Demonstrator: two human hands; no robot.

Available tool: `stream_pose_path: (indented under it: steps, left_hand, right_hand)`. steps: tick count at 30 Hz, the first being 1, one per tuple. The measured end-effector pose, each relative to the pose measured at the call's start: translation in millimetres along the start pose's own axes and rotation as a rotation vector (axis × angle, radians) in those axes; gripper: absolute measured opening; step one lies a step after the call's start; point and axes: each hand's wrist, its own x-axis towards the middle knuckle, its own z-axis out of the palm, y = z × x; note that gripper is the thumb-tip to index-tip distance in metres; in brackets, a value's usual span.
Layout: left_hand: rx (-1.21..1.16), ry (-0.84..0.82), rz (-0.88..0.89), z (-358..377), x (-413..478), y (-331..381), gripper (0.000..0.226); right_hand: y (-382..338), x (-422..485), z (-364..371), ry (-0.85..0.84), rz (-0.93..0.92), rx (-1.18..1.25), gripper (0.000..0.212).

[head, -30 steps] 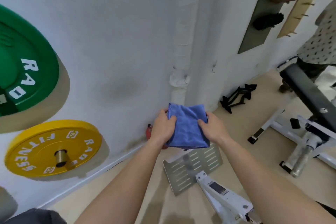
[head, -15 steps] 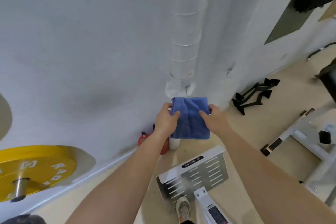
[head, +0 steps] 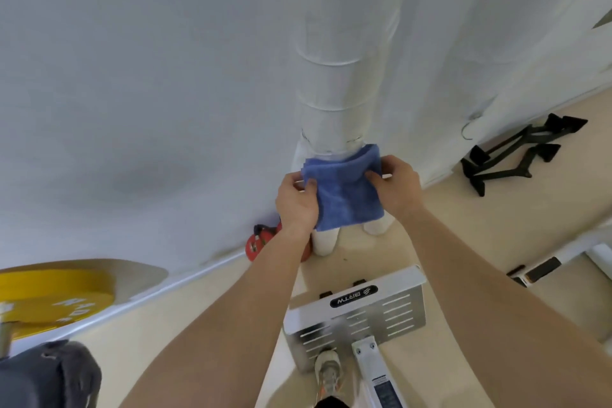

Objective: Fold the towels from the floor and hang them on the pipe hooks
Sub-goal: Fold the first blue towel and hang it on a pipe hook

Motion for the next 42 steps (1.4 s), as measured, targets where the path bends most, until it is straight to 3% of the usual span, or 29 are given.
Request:
stream_pose_path:
  steps: [7, 11, 15, 21, 23, 27, 29, 33, 37, 42]
  left_hand:
    - [0.054, -0.024, -0.059, -3, 21, -27, 0.007]
    - [0.076, -0.056, -0.089, -7, 22, -26, 0.004]
    - [0.080, -0.053, -0.118, -10, 18, -24, 0.008]
    - [0.105, -0.017, -0.042, -9, 10, -26, 0.019]
    - [0.223, 0.045, 0.143, -11, 2, -23, 0.019]
    - [0.673, 0.122, 0.913, -5, 1, -25, 0.024]
    - [0.734, 0.050, 1.025, 2, 5, -33, 0.029]
    - [0.659, -0.032, 0.883, 6, -4, -41, 0.031]
    - [0.553, -0.124, 0.740, 11, -17, -42, 0.047]
    - [0.410, -0.154, 0.608, 11, -21, -35, 0.052]
  right_hand:
    - [14, 11, 19, -0.048, 0.098, 0.028, 0.017]
    - [11, -3, 16, 0.033, -0.081, 0.096, 0.038]
    - [8, -17, 10, -0.014, -0.245, -0.012, 0.034]
    - [-2, -5, 13, -0.019, -0.134, -0.098, 0.029]
    - [-2, 0, 17, -0.022, -0.081, -0.086, 0.024]
    - [8, 5, 19, -0.019, -0.010, -0.082, 0.026]
    - [10, 11, 17, -0.024, 0.047, -0.068, 0.031]
    - [11, 26, 14, -0.095, 0.122, -0.089, 0.034]
    - [6, 30, 11, -0.117, 0.147, -0.067, 0.029]
    - [-2, 9, 23, 0.049, -0.191, -0.059, 0.012]
